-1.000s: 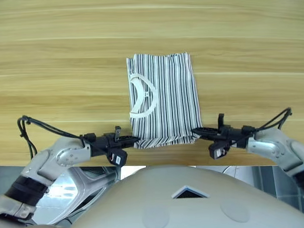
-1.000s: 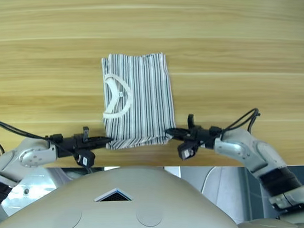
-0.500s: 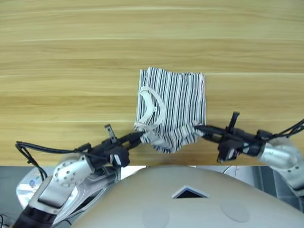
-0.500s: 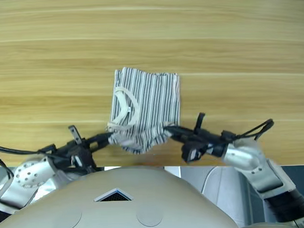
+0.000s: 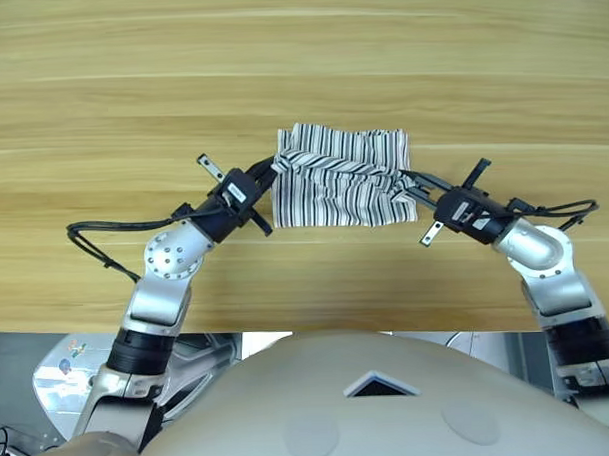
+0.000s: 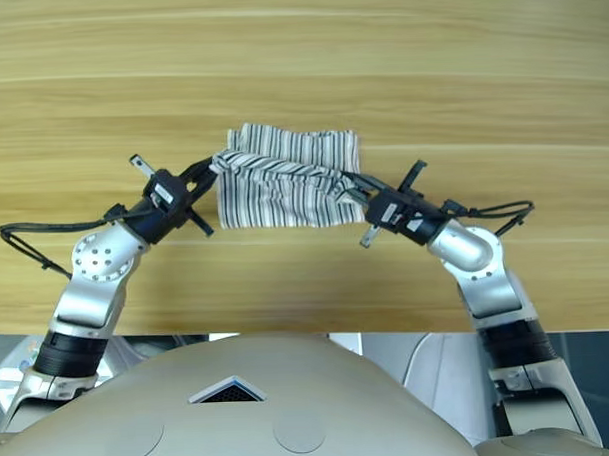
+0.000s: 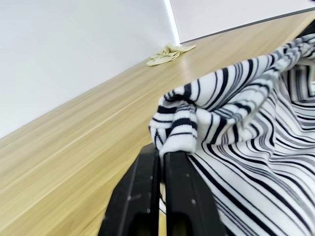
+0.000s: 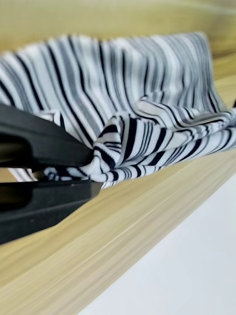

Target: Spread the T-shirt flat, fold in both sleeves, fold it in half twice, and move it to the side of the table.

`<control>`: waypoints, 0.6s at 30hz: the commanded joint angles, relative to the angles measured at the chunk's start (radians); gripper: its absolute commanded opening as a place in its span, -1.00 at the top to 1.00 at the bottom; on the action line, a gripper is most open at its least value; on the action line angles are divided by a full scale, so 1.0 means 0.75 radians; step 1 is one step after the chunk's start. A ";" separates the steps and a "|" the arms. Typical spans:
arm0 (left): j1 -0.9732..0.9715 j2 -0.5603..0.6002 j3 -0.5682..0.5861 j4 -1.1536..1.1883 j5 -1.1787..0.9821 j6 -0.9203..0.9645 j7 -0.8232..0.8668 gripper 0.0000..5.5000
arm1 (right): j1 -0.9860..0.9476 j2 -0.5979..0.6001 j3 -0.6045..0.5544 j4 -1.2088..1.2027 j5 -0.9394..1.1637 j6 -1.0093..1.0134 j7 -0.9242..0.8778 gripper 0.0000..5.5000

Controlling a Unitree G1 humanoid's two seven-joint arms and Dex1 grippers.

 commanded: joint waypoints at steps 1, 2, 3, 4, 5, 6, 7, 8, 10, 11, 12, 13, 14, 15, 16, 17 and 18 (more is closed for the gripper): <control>-0.089 -0.053 -0.022 0.116 0.077 0.061 0.033 1.00 | -0.118 0.061 0.002 0.108 -0.034 0.019 -0.010 0.96; -0.104 -0.064 -0.032 0.137 0.090 0.065 0.031 1.00 | -0.146 0.080 0.002 0.138 -0.042 0.026 -0.019 0.96; -0.117 -0.074 -0.037 0.157 0.100 0.069 0.029 1.00 | -0.174 0.098 0.000 0.164 -0.050 0.034 -0.028 0.96; -0.129 -0.084 -0.040 0.177 0.107 0.074 0.025 1.00 | -0.204 0.117 -0.001 0.192 -0.060 0.043 -0.039 0.96; -0.147 -0.099 -0.044 0.200 0.115 0.089 0.025 1.00 | -0.235 0.134 -0.003 0.222 -0.064 0.048 -0.043 0.96; -0.170 -0.115 -0.048 0.235 0.122 0.100 0.029 0.90 | -0.269 0.152 -0.005 0.259 -0.073 0.052 -0.052 0.96; -0.188 -0.129 -0.048 0.265 0.127 0.111 0.033 0.86 | -0.296 0.168 -0.007 0.290 -0.077 0.057 -0.057 0.83; -0.206 -0.142 -0.046 0.294 0.134 0.120 0.040 0.78 | -0.317 0.180 -0.006 0.314 -0.079 0.065 -0.058 0.78; -0.254 -0.177 -0.036 0.364 0.143 0.119 0.060 0.65 | -0.378 0.209 -0.002 0.392 -0.100 0.077 -0.078 0.64; -0.275 -0.190 -0.027 0.388 0.141 0.112 0.070 0.59 | -0.408 0.225 -0.004 0.430 -0.107 0.087 -0.092 0.57; -0.291 -0.201 -0.014 0.400 0.130 0.108 0.075 0.51 | -0.441 0.244 -0.008 0.474 -0.111 0.093 -0.109 0.49; -0.297 -0.209 -0.001 0.400 0.116 0.103 0.076 0.45 | -0.481 0.273 -0.017 0.524 -0.107 0.108 -0.130 0.42; -0.298 -0.220 0.015 0.398 0.101 0.100 0.079 0.40 | -0.522 0.304 -0.024 0.577 -0.108 0.118 -0.155 0.37; -0.296 -0.230 0.033 0.397 0.087 0.099 0.086 0.37 | -0.559 0.337 -0.030 0.626 -0.106 0.129 -0.180 0.32; -0.295 -0.239 0.052 0.400 0.074 0.102 0.097 0.28 | -0.592 0.367 -0.035 0.669 -0.105 0.140 -0.203 0.23; -0.291 -0.249 0.075 0.409 0.062 0.104 0.109 0.21 | -0.633 0.407 -0.046 0.722 -0.101 0.167 -0.242 0.14; -0.277 -0.254 0.096 0.403 0.049 0.107 0.119 0.17 | -0.681 0.447 -0.061 0.788 -0.101 0.192 -0.297 0.10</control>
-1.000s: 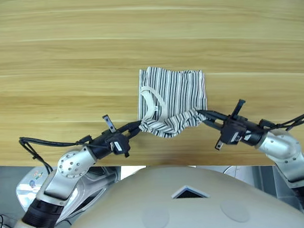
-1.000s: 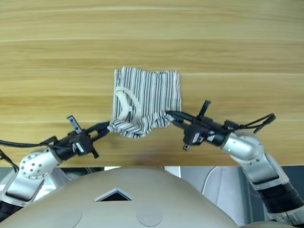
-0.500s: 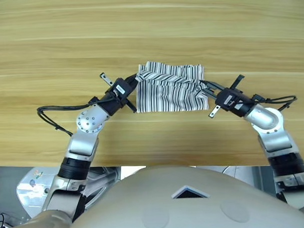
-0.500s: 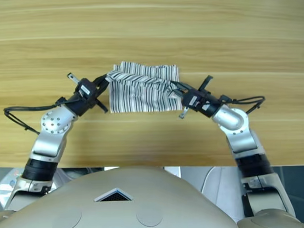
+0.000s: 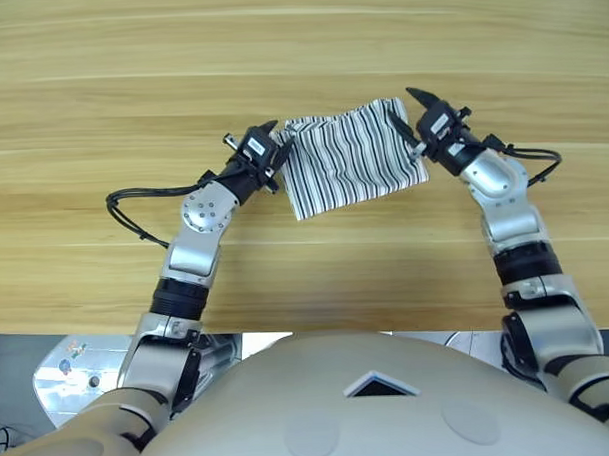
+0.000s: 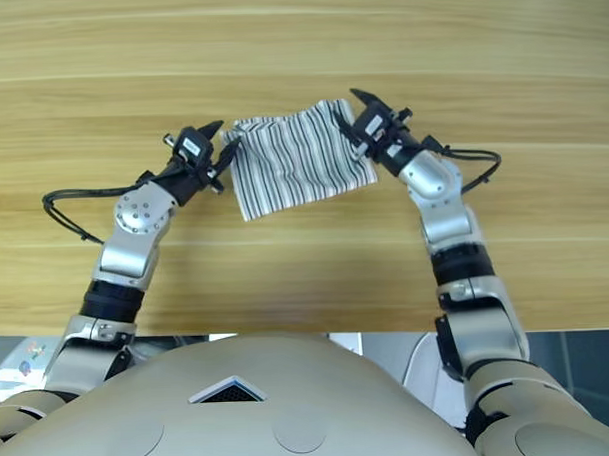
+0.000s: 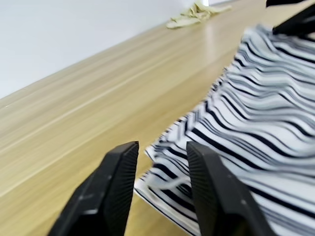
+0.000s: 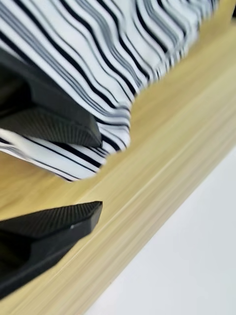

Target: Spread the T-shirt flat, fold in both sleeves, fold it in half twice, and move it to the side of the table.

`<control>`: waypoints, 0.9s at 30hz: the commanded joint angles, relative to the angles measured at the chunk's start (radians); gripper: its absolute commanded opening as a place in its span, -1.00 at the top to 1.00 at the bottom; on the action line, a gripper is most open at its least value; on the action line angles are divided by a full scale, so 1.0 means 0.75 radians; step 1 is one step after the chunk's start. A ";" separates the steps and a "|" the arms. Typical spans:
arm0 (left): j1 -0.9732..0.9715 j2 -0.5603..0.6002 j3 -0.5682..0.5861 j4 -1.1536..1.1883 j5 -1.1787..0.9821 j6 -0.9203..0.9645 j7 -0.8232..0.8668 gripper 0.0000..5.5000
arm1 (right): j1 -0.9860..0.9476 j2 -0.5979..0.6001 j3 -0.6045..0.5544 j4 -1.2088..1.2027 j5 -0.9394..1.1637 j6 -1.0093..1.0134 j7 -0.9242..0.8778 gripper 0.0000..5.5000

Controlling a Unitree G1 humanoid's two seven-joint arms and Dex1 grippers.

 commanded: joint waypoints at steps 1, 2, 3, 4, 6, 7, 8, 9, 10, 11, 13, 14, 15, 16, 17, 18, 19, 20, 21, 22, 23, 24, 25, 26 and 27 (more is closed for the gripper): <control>0.028 -0.023 0.083 -0.001 -0.053 0.010 0.044 0.09 | -0.164 0.129 -0.054 0.208 0.002 0.085 -0.154 0.02; 0.051 -0.025 0.114 -0.019 -0.070 0.021 0.061 0.03 | -0.207 0.158 -0.077 0.269 0.001 0.092 -0.222 -0.05; 0.072 -0.028 0.141 -0.035 -0.081 0.032 0.079 -0.03 | -0.236 0.177 -0.098 0.309 0.003 0.094 -0.272 -0.12; 0.103 -0.030 0.175 -0.064 -0.092 0.044 0.101 -0.07 | -0.242 0.188 -0.115 0.310 0.010 0.090 -0.298 -0.13; 0.189 -0.042 0.243 -0.166 -0.134 0.060 0.141 -0.18 | -0.155 0.187 -0.103 0.151 0.023 0.055 -0.264 -0.13; 0.230 -0.051 0.272 -0.220 -0.160 0.065 0.153 -0.22 | -0.091 0.180 -0.086 0.044 0.026 0.036 -0.230 -0.13; 0.284 -0.080 0.295 -0.293 -0.226 0.046 0.146 -0.29 | 0.017 0.169 -0.047 -0.124 0.040 0.031 -0.173 -0.13; 0.332 -0.119 0.310 -0.358 -0.291 0.010 0.140 -0.35 | 0.131 0.156 0.012 -0.280 0.021 0.016 -0.128 -0.13; 0.362 -0.153 0.314 -0.402 -0.340 -0.020 0.136 -0.41 | 0.212 0.149 0.057 -0.387 0.007 0.012 -0.097 -0.13; 0.379 -0.181 0.315 -0.429 -0.379 -0.046 0.130 -0.48 | 0.272 0.145 0.091 -0.464 -0.006 0.014 -0.076 -0.13; 0.379 -0.223 0.313 -0.424 -0.423 -0.105 0.114 -0.53 | 0.360 0.153 0.147 -0.556 -0.011 0.060 -0.040 -0.13; 0.367 -0.254 0.326 -0.401 -0.459 -0.128 0.113 -0.53 | 0.388 0.167 0.176 -0.558 -0.014 0.090 -0.027 -0.13; 0.351 -0.277 0.341 -0.369 -0.471 -0.163 0.122 -0.53 | 0.400 0.178 0.199 -0.540 -0.026 0.109 -0.019 -0.13; 0.331 -0.299 0.365 -0.338 -0.513 -0.160 0.126 -0.53 | 0.392 0.192 0.209 -0.499 -0.031 0.122 -0.024 -0.13; 0.311 -0.318 0.397 -0.313 -0.555 -0.164 0.134 -0.53 | 0.349 0.211 0.210 -0.427 -0.040 0.124 -0.036 -0.13; 0.297 -0.328 0.417 -0.299 -0.582 -0.166 0.136 -0.53 | 0.317 0.223 0.208 -0.378 -0.045 0.122 -0.045 -0.13; 0.290 -0.337 0.431 -0.294 -0.612 -0.164 0.128 -0.53 | 0.246 0.251 0.190 -0.296 -0.034 0.128 -0.058 -0.13; 0.286 -0.342 0.437 -0.289 -0.624 -0.168 0.123 -0.53 | 0.181 0.276 0.173 -0.222 -0.020 0.131 -0.067 -0.13; 0.282 -0.348 0.440 -0.285 -0.632 -0.168 0.118 -0.53 | 0.118 0.301 0.154 -0.152 -0.005 0.136 -0.073 -0.13; 0.279 -0.351 0.442 -0.281 -0.634 -0.168 0.116 -0.53 | 0.051 0.330 0.134 -0.076 0.017 0.146 -0.075 -0.13; 0.277 -0.354 0.443 -0.279 -0.634 -0.168 0.115 -0.53 | -0.006 0.354 0.118 -0.006 0.030 0.152 -0.078 -0.13; 0.279 -0.359 0.445 -0.282 -0.635 -0.165 0.117 -0.53 | -0.075 0.387 0.090 0.092 0.055 0.172 -0.087 -0.13; 0.283 -0.363 0.447 -0.286 -0.635 -0.163 0.120 -0.53 | -0.131 0.411 0.066 0.183 0.072 0.180 -0.093 -0.13; 0.291 -0.368 0.448 -0.296 -0.638 -0.162 0.120 -0.53 | -0.182 0.433 0.031 0.286 0.095 0.190 -0.108 -0.13; 0.297 -0.373 0.449 -0.303 -0.640 -0.161 0.120 -0.53 | -0.219 0.449 -0.001 0.373 0.115 0.196 -0.114 -0.13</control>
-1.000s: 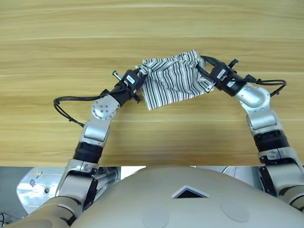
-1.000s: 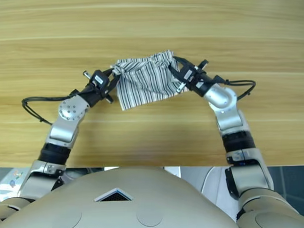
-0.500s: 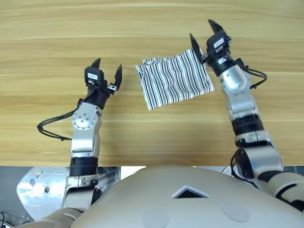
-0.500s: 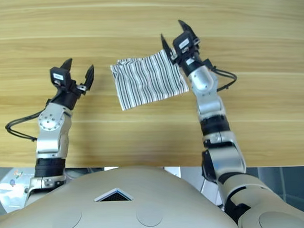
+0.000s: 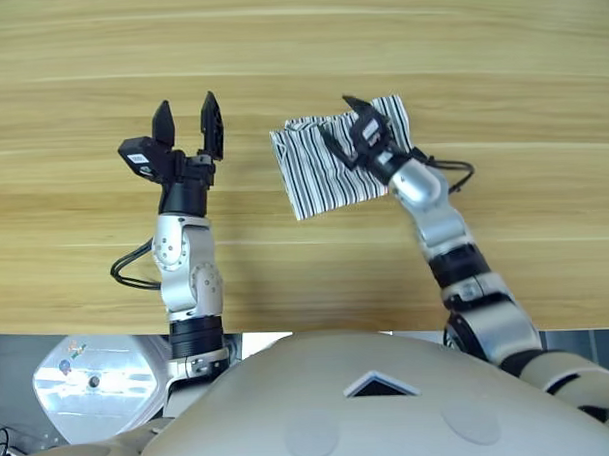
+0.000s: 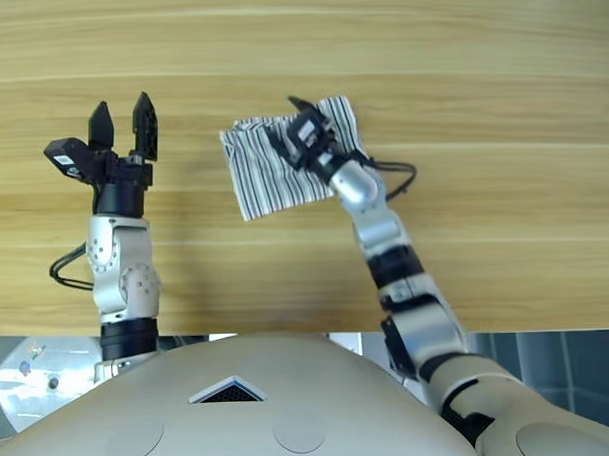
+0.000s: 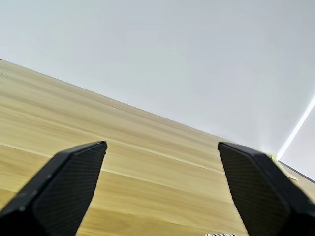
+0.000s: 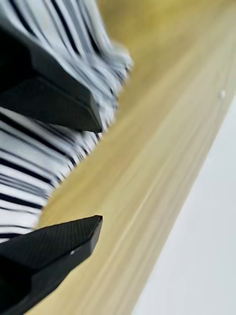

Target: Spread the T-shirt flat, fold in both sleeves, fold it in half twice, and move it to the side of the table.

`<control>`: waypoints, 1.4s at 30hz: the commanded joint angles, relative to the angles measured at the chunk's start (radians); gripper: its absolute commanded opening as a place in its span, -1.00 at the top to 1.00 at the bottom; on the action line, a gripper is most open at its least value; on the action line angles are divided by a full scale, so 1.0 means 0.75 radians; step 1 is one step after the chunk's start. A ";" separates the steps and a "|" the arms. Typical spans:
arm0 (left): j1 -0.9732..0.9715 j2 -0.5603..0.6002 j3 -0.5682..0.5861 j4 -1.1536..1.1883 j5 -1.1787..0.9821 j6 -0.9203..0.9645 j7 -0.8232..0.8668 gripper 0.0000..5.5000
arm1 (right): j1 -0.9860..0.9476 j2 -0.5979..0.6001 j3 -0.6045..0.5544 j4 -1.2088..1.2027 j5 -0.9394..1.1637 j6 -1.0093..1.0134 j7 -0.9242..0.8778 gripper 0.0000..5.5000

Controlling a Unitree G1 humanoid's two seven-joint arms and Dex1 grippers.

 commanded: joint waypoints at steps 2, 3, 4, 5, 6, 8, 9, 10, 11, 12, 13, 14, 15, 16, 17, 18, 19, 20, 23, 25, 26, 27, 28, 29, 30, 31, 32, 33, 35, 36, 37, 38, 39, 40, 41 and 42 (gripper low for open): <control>0.014 -0.015 0.009 -0.028 -0.033 0.018 0.001 -0.53 | -0.188 0.073 -0.169 0.425 0.098 0.101 -0.110 -0.13; 0.021 -0.014 0.009 -0.039 -0.035 0.021 0.004 -0.53 | -0.218 0.075 -0.194 0.511 0.088 0.125 -0.177 -0.13; 0.027 -0.015 0.009 -0.049 -0.039 0.023 0.006 -0.53 | -0.243 0.075 -0.210 0.581 0.079 0.138 -0.233 -0.13; 0.033 -0.017 0.009 -0.060 -0.040 0.025 0.008 -0.53 | -0.263 0.071 -0.209 0.645 0.054 0.136 -0.291 -0.13; 0.038 -0.020 0.007 -0.068 -0.040 0.025 0.009 -0.53 | -0.273 0.064 -0.198 0.700 0.020 0.122 -0.351 -0.13; 0.041 -0.022 0.005 -0.073 -0.036 0.027 0.010 -0.53 | -0.275 0.048 -0.181 0.752 -0.034 0.061 -0.449 -0.13; 0.037 -0.022 0.008 -0.070 -0.037 0.027 0.010 -0.53 | -0.275 0.038 -0.180 0.757 -0.052 0.025 -0.495 -0.13; 0.035 -0.021 0.012 -0.067 -0.039 0.027 0.011 -0.53 | -0.282 0.033 -0.191 0.764 -0.057 0.001 -0.531 -0.13; 0.033 -0.022 0.016 -0.067 -0.043 0.028 0.011 -0.53 | -0.290 0.028 -0.203 0.772 -0.058 -0.012 -0.560 -0.13; 0.032 -0.023 0.018 -0.066 -0.044 0.026 0.012 -0.53 | -0.303 0.025 -0.221 0.786 -0.050 -0.013 -0.585 -0.13; 0.032 -0.024 0.015 -0.066 -0.041 0.022 0.008 -0.53 | -0.309 0.028 -0.230 0.793 -0.044 -0.014 -0.585 -0.13; 0.033 -0.024 0.013 -0.066 -0.038 0.018 0.005 -0.53 | -0.313 0.034 -0.238 0.799 -0.039 -0.012 -0.579 -0.13; 0.038 -0.027 0.015 -0.068 -0.035 0.010 0.006 -0.53 | -0.314 0.037 -0.248 0.809 -0.035 -0.003 -0.584 -0.13; 0.043 -0.028 0.020 -0.071 -0.034 0.004 0.009 -0.53 | -0.313 0.036 -0.262 0.817 -0.033 0.004 -0.600 -0.13; 0.046 -0.030 0.026 -0.071 -0.038 -0.001 0.010 -0.53 | -0.309 0.030 -0.276 0.809 -0.035 -0.010 -0.639 -0.13; 0.045 -0.031 0.032 -0.068 -0.041 -0.003 0.009 -0.53 | -0.298 0.031 -0.299 0.765 -0.023 -0.056 -0.665 -0.13; 0.041 -0.033 0.035 -0.061 -0.043 -0.005 0.006 -0.53 | -0.286 0.038 -0.318 0.711 -0.008 -0.105 -0.676 -0.13; 0.037 -0.034 0.036 -0.055 -0.042 -0.009 0.002 -0.53 | -0.245 0.058 -0.317 0.582 0.000 -0.174 -0.664 -0.13; 0.037 -0.038 0.035 -0.055 -0.039 -0.018 -0.003 -0.53 | -0.063 0.105 -0.246 0.140 -0.024 -0.245 -0.623 -0.13; 0.045 -0.040 0.034 -0.068 -0.042 -0.019 -0.003 -0.53 | 0.062 0.124 -0.188 -0.101 -0.045 -0.178 -0.596 -0.13; 0.050 -0.042 0.033 -0.077 -0.043 -0.018 -0.001 -0.53 | 0.118 0.134 -0.149 -0.178 -0.058 -0.122 -0.573 -0.13; 0.055 -0.044 0.031 -0.089 -0.042 -0.015 0.002 -0.53 | 0.165 0.141 -0.110 -0.203 -0.078 -0.062 -0.552 -0.13; 0.059 -0.045 0.029 -0.098 -0.041 -0.012 0.005 -0.53 | 0.187 0.149 -0.095 -0.191 -0.075 0.004 -0.530 -0.13; 0.059 -0.047 0.027 -0.104 -0.041 -0.007 0.009 -0.53 | 0.168 0.158 -0.108 -0.124 -0.060 0.094 -0.522 -0.13; 0.057 -0.048 0.026 -0.108 -0.039 -0.003 0.012 -0.53 | 0.138 0.162 -0.125 -0.060 -0.043 0.168 -0.514 -0.13; 0.053 -0.049 0.024 -0.108 -0.038 -0.001 0.014 -0.53 | 0.105 0.166 -0.148 -0.007 -0.025 0.220 -0.514 -0.13; 0.051 -0.050 0.021 -0.109 -0.037 0.002 0.016 -0.53 | 0.069 0.173 -0.181 0.040 0.006 0.276 -0.511 -0.13; 0.050 -0.052 0.018 -0.110 -0.036 0.002 0.017 -0.53 | 0.041 0.181 -0.212 0.072 0.037 0.320 -0.507 -0.13; 0.053 -0.055 0.015 -0.113 -0.036 0.001 0.018 -0.53 | 0.001 0.196 -0.269 0.113 0.108 0.418 -0.486 -0.13; 0.056 -0.056 0.014 -0.119 -0.037 -0.001 0.019 -0.53 | -0.016 0.205 -0.311 0.134 0.158 0.487 -0.479 -0.13; 0.058 -0.057 0.014 -0.123 -0.038 -0.001 0.020 -0.53 | -0.029 0.207 -0.355 0.150 0.196 0.536 -0.493 -0.13; 0.061 -0.059 0.016 -0.124 -0.039 -0.004 0.021 -0.53 | -0.044 0.206 -0.396 0.166 0.224 0.570 -0.513 -0.13; 0.064 -0.060 0.019 -0.126 -0.041 -0.008 0.022 -0.53 | -0.059 0.203 -0.467 0.179 0.262 0.583 -0.581 -0.13; 0.070 -0.062 0.023 -0.129 -0.043 -0.012 0.023 -0.53 | -0.073 0.199 -0.528 0.192 0.287 0.590 -0.651 -0.13; 0.079 -0.064 0.030 -0.135 -0.046 -0.016 0.025 -0.53 | -0.095 0.186 -0.621 0.229 0.320 0.573 -0.781 -0.13; 0.090 -0.066 0.038 -0.143 -0.050 -0.022 0.028 -0.53 | -0.126 0.159 -0.700 0.291 0.341 0.522 -0.903 -0.13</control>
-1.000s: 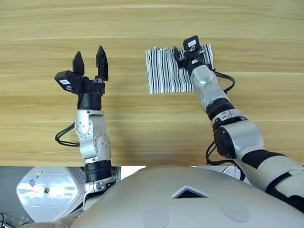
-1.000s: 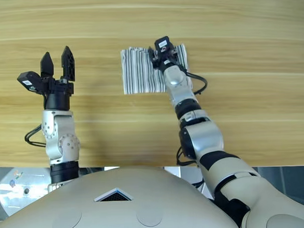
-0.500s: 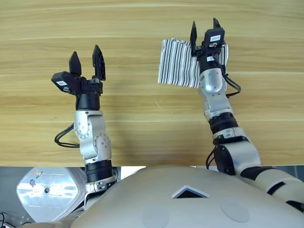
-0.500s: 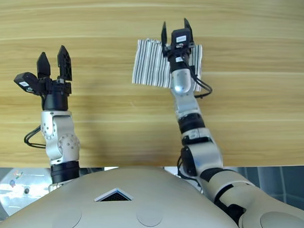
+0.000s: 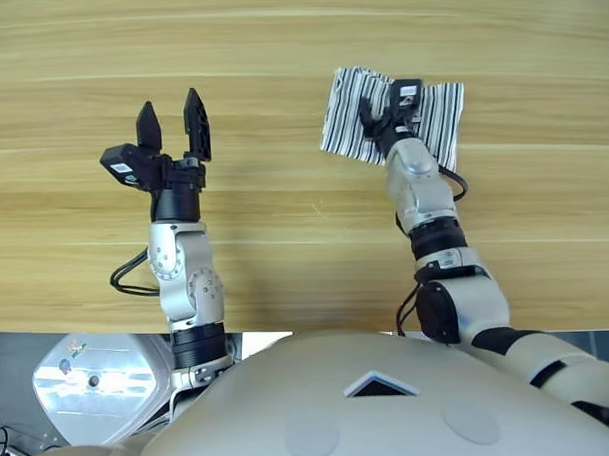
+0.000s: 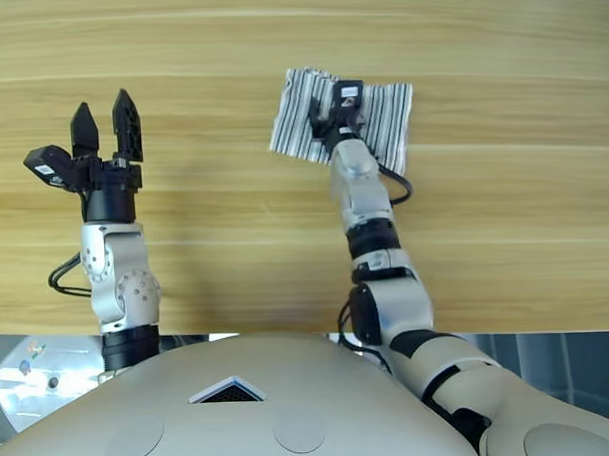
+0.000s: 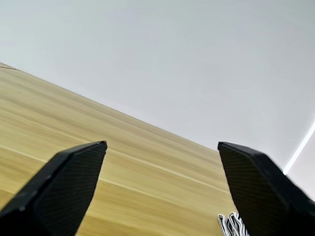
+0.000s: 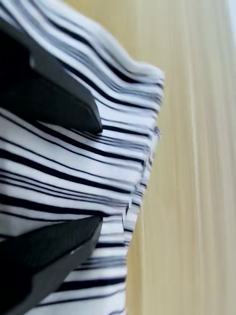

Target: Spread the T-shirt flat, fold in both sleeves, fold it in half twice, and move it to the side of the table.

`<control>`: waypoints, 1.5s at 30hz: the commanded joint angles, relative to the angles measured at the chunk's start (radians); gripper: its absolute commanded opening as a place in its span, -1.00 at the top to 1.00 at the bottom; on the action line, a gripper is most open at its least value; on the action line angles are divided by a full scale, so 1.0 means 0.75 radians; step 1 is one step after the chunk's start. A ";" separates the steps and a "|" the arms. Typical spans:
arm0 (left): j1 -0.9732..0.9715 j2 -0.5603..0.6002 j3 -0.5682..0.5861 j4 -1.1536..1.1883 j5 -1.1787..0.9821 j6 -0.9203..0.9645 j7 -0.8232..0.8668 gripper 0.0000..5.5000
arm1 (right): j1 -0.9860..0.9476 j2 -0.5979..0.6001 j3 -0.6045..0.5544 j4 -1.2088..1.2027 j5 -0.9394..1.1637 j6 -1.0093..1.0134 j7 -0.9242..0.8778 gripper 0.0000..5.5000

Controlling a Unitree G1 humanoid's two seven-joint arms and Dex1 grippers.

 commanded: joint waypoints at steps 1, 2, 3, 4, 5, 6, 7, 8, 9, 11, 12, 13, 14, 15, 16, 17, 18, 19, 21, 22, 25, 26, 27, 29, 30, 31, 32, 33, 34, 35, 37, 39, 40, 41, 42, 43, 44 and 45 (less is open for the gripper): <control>0.042 -0.014 0.021 -0.036 -0.016 -0.012 0.023 -0.53 | -0.026 -0.082 -0.305 0.244 0.096 -0.025 -0.424 -0.13; 0.056 -0.017 0.028 -0.043 -0.019 -0.021 0.025 -0.53 | -0.071 -0.114 -0.349 0.316 0.098 -0.079 -0.507 -0.13; 0.067 -0.019 0.034 -0.047 -0.021 -0.029 0.026 -0.53 | -0.113 -0.140 -0.378 0.376 0.098 -0.124 -0.566 -0.13; 0.079 -0.021 0.040 -0.051 -0.025 -0.036 0.026 -0.53 | -0.168 -0.179 -0.424 0.439 0.112 -0.180 -0.631 -0.13; 0.088 -0.023 0.043 -0.056 -0.030 -0.040 0.027 -0.53 | -0.219 -0.218 -0.477 0.497 0.138 -0.228 -0.686 -0.13; 0.097 -0.024 0.046 -0.060 -0.034 -0.044 0.028 -0.53 | -0.265 -0.261 -0.528 0.550 0.163 -0.279 -0.731 -0.13; 0.105 -0.025 0.049 -0.063 -0.037 -0.047 0.029 -0.53 | -0.304 -0.306 -0.578 0.602 0.190 -0.323 -0.768 -0.13; 0.114 -0.026 0.053 -0.066 -0.039 -0.052 0.029 -0.53 | -0.346 -0.347 -0.638 0.650 0.236 -0.346 -0.803 -0.13; 0.124 -0.028 0.057 -0.069 -0.040 -0.057 0.029 -0.53 | -0.381 -0.387 -0.670 0.683 0.253 -0.381 -0.829 -0.13; 0.148 -0.032 0.061 -0.079 -0.044 -0.068 0.032 -0.53 | -0.432 -0.472 -0.719 0.740 0.280 -0.430 -0.861 -0.13; 0.160 -0.035 0.063 -0.085 -0.046 -0.076 0.034 -0.53 | -0.444 -0.519 -0.742 0.763 0.291 -0.446 -0.873 -0.13; 0.173 -0.036 0.064 -0.093 -0.048 -0.082 0.036 -0.53 | -0.451 -0.559 -0.759 0.782 0.303 -0.456 -0.882 -0.13; 0.186 -0.038 0.067 -0.099 -0.050 -0.089 0.038 -0.53 | -0.457 -0.588 -0.773 0.797 0.313 -0.462 -0.888 -0.13; 0.195 -0.039 0.069 -0.103 -0.049 -0.094 0.039 -0.53 | -0.460 -0.605 -0.781 0.808 0.319 -0.466 -0.889 -0.13; 0.205 -0.041 0.073 -0.107 -0.049 -0.101 0.040 -0.53 | -0.463 -0.622 -0.796 0.819 0.332 -0.473 -0.895 -0.13; 0.215 -0.043 0.076 -0.107 -0.048 -0.111 0.041 -0.53 | -0.465 -0.639 -0.806 0.830 0.339 -0.485 -0.907 -0.13; 0.223 -0.042 0.081 -0.106 -0.050 -0.119 0.041 -0.53 | -0.467 -0.650 -0.815 0.839 0.349 -0.493 -0.917 -0.13; 0.227 -0.040 0.086 -0.102 -0.053 -0.124 0.040 -0.53 | -0.469 -0.657 -0.824 0.846 0.358 -0.499 -0.921 -0.13; 0.229 -0.034 0.090 -0.095 -0.052 -0.131 0.035 -0.53 | -0.473 -0.662 -0.829 0.851 0.362 -0.517 -0.926 -0.13; 0.233 -0.033 0.090 -0.096 -0.051 -0.134 0.033 -0.53 | -0.476 -0.663 -0.829 0.850 0.359 -0.529 -0.923 -0.13; 0.238 -0.029 0.095 -0.096 -0.049 -0.143 0.030 -0.53 | -0.491 -0.656 -0.784 0.822 0.325 -0.611 -0.820 -0.13; 0.239 -0.028 0.096 -0.094 -0.038 -0.150 0.032 -0.53 | -0.497 -0.650 -0.727 0.790 0.274 -0.669 -0.763 -0.13; 0.238 -0.028 0.097 -0.090 -0.019 -0.158 0.038 -0.53 | -0.501 -0.641 -0.679 0.754 0.237 -0.734 -0.692 -0.13; 0.204 -0.032 0.112 -0.059 0.076 -0.213 0.091 -0.53 | -0.484 -0.587 -0.484 0.559 0.078 -0.918 -0.544 -0.13; 0.178 -0.034 0.122 -0.045 0.122 -0.237 0.121 -0.53 | -0.470 -0.554 -0.385 0.462 -0.002 -0.976 -0.487 -0.13; 0.140 -0.023 0.125 -0.032 0.197 -0.256 0.160 -0.53 | -0.439 -0.514 -0.277 0.354 -0.092 -1.014 -0.439 -0.13; 0.097 -0.002 0.112 -0.016 0.267 -0.265 0.179 -0.53 | -0.388 -0.481 -0.182 0.238 -0.176 -1.019 -0.404 -0.13; 0.025 0.030 0.087 0.007 0.373 -0.225 0.220 -0.53 | -0.334 -0.437 -0.085 0.146 -0.241 -1.005 -0.350 -0.13; -0.055 0.051 0.067 0.041 0.461 -0.169 0.271 -0.53 | -0.293 -0.392 0.009 0.092 -0.293 -0.976 -0.282 -0.13; -0.156 0.061 0.049 0.104 0.512 -0.108 0.310 -0.53 | -0.248 -0.353 0.079 0.077 -0.343 -0.960 -0.249 -0.13; -0.403 0.076 0.025 0.310 0.611 0.017 0.411 -0.53 | -0.176 -0.286 0.157 0.150 -0.390 -0.921 -0.206 -0.13; -0.628 0.095 0.023 0.554 0.665 0.026 0.494 -0.53 | -0.158 -0.224 0.138 0.292 -0.325 -0.837 -0.145 -0.13; -0.691 0.108 0.021 0.648 0.682 -0.004 0.515 -0.53 | -0.135 -0.216 0.120 0.311 -0.295 -0.810 -0.125 -0.13; -0.727 0.125 0.017 0.725 0.704 -0.044 0.535 -0.53 | -0.099 -0.224 0.115 0.298 -0.282 -0.797 -0.098 -0.13; -0.727 0.147 0.016 0.807 0.724 -0.107 0.556 -0.53 | -0.030 -0.243 0.112 0.252 -0.269 -0.794 -0.059 -0.13; -0.711 0.162 0.013 0.868 0.731 -0.145 0.557 -0.53 | 0.040 -0.259 0.109 0.203 -0.253 -0.780 -0.016 -0.13; -0.678 0.190 -0.010 0.920 0.776 -0.191 0.580 -0.53 | 0.125 -0.277 0.111 0.142 -0.241 -0.758 0.035 -0.13; -0.663 0.213 -0.031 0.958 0.820 -0.225 0.607 -0.53 | 0.196 -0.289 0.116 0.076 -0.239 -0.741 0.067 -0.13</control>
